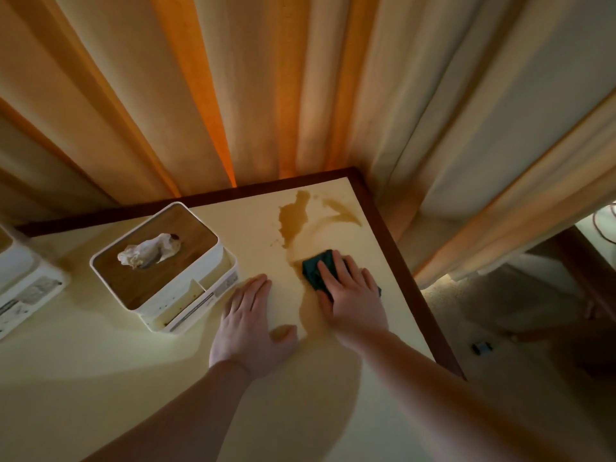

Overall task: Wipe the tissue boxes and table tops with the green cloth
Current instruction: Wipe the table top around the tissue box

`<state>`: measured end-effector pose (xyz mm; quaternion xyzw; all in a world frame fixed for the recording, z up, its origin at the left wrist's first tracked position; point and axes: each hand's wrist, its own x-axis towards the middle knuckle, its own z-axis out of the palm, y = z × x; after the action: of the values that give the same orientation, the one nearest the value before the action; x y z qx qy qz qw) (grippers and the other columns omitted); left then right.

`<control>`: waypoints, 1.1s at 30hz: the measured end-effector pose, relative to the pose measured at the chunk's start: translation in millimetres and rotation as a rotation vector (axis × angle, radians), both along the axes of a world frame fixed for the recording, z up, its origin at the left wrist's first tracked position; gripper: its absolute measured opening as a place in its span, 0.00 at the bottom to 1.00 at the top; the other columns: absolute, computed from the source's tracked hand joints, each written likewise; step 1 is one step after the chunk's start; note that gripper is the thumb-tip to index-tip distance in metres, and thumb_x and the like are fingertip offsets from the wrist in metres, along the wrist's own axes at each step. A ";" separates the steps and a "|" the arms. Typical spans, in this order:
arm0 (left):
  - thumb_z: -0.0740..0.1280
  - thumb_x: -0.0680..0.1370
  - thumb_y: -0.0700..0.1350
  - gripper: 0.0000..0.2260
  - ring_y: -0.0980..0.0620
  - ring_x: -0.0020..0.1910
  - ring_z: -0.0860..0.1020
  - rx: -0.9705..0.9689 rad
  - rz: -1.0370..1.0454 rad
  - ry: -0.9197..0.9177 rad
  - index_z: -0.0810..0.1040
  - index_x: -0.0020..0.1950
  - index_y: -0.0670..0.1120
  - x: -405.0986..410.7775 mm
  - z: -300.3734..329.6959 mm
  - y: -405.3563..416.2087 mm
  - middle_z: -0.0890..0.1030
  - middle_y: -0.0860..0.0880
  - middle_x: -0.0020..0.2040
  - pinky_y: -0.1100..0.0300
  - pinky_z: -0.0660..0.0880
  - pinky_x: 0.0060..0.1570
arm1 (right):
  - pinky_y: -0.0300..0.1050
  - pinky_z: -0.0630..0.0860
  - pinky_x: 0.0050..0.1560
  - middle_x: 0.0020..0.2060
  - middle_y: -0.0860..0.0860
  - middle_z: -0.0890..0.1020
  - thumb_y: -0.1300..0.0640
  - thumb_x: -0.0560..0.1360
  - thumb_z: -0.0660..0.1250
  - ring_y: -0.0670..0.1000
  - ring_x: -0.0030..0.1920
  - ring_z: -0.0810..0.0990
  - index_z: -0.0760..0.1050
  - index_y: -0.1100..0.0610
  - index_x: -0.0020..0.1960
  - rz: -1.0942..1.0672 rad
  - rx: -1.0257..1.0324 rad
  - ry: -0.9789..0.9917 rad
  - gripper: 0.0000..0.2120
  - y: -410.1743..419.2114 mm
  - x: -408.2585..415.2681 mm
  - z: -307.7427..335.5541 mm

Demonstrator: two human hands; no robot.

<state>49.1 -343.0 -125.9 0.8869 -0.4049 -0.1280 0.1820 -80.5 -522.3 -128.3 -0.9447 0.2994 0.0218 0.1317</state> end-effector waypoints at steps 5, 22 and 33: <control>0.58 0.71 0.70 0.45 0.53 0.81 0.54 0.000 -0.003 -0.009 0.57 0.83 0.49 0.5 -0.3 0.5 0.56 0.54 0.82 0.52 0.53 0.81 | 0.56 0.50 0.81 0.84 0.53 0.53 0.46 0.87 0.50 0.56 0.83 0.52 0.58 0.49 0.83 -0.219 -0.007 -0.038 0.25 -33.1 -13.5 0.5; 0.65 0.69 0.70 0.44 0.53 0.78 0.60 -0.045 -0.009 -0.032 0.64 0.81 0.50 2.8 -10.8 3.2 0.65 0.54 0.80 0.53 0.54 0.77 | 0.56 0.50 0.83 0.84 0.52 0.55 0.46 0.88 0.49 0.56 0.83 0.53 0.61 0.48 0.82 0.100 0.024 -0.066 0.24 -70.6 120.5 5.8; 0.60 0.70 0.72 0.46 0.54 0.80 0.57 0.000 -0.021 -0.042 0.63 0.82 0.48 2.9 -5.9 1.0 0.62 0.54 0.81 0.54 0.52 0.80 | 0.55 0.67 0.78 0.73 0.54 0.76 0.56 0.86 0.59 0.54 0.76 0.71 0.73 0.59 0.75 -0.251 0.200 -0.419 0.19 -67.6 55.9 -0.1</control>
<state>52.1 -342.0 -131.8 0.8851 -0.4177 -0.1114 0.1721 -24.6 -589.9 -128.4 -0.8664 0.3769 -0.1612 0.2852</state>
